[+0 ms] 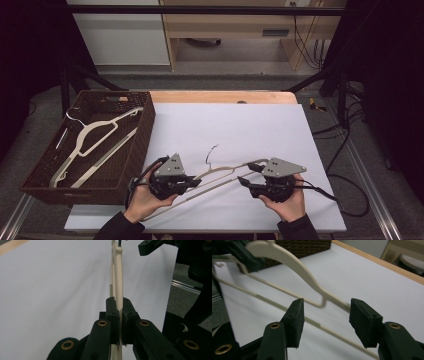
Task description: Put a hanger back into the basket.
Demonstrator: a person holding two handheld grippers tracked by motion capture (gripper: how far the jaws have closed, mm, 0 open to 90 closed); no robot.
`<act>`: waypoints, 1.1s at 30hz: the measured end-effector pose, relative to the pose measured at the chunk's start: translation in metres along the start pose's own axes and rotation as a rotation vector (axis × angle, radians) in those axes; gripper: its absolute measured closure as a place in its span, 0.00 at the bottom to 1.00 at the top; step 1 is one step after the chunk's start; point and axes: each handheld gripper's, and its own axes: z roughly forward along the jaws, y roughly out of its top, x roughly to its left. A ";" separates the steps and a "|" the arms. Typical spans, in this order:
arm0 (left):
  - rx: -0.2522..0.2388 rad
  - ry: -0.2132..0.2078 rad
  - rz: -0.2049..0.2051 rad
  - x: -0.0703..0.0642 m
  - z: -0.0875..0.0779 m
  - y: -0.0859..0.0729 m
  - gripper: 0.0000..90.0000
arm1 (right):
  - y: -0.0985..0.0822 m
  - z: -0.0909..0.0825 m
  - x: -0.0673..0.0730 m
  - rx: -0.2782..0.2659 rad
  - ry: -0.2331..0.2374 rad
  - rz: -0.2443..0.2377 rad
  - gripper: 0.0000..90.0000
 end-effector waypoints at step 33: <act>-0.174 0.211 -0.063 0.043 -0.125 0.047 0.96 | -0.014 -0.026 -0.032 -0.084 -0.154 0.168 0.23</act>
